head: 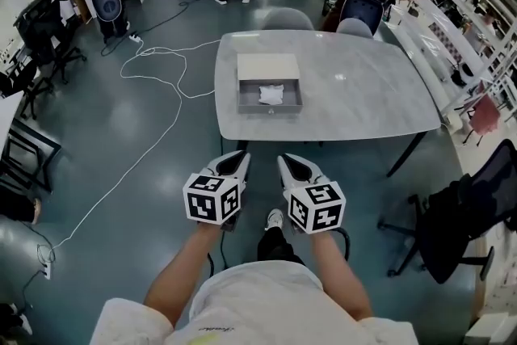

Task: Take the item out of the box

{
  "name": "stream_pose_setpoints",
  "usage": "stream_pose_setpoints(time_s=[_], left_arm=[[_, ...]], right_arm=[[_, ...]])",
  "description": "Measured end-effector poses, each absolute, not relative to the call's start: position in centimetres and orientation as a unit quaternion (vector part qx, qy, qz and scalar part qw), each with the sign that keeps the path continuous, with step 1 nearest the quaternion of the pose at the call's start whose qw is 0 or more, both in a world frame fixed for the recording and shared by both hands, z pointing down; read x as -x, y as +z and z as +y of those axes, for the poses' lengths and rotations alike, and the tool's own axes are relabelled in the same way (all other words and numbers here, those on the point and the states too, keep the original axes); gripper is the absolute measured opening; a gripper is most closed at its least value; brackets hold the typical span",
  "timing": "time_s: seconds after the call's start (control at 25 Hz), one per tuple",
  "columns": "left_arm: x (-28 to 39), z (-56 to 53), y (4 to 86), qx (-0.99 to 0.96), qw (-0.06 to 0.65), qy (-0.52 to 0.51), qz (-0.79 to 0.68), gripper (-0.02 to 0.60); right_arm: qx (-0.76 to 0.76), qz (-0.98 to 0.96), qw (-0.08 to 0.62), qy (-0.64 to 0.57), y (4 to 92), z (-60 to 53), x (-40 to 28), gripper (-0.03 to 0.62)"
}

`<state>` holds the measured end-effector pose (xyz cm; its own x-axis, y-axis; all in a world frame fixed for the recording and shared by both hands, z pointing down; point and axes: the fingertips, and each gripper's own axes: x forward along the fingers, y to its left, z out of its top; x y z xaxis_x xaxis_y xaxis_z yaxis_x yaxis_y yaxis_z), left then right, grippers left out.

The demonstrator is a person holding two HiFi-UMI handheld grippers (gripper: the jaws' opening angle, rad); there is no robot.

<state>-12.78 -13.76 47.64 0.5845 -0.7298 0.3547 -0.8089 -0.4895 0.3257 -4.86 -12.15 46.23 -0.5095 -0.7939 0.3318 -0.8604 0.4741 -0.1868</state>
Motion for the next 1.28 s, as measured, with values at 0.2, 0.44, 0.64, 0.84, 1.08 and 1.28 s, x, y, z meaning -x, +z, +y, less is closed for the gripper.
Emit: stream_pose_setpoints(time_s=[0.2,0.44,0.64,0.84,1.08,1.28], left_arm=[[10.8,-18.6,48.7,-0.859,0.225,0.109,-0.446,0.020],[8.3,-25.6,49.9,-0.860,0.215,0.141,-0.440,0.021],[6.2,-30.9,51.5,-0.862,0.201,0.176,-0.430,0.020],[4.9,-35.2,52.8,-0.862,0.184,0.214,-0.420,0.021],[3.8,-38.5,55.6,-0.855,0.133,0.320,-0.386,0.021],[2.8,-40.2,57.3,-0.857,0.101,0.378,-0.335,0.023]], right_arm=[[-0.479,-0.855,0.096,0.173,46.9,-16.8,3.3,0.005],[-0.469,-0.857,0.102,0.185,47.5,-23.0,0.9,0.005],[-0.458,-0.860,0.106,0.198,48.5,-27.6,-0.5,0.005],[-0.447,-0.863,0.107,0.211,49.0,-31.7,-1.5,0.005],[-0.440,-0.864,0.103,0.224,49.9,-34.6,-2.8,0.005],[-0.440,-0.860,0.104,0.235,50.6,-36.1,-3.6,0.005]])
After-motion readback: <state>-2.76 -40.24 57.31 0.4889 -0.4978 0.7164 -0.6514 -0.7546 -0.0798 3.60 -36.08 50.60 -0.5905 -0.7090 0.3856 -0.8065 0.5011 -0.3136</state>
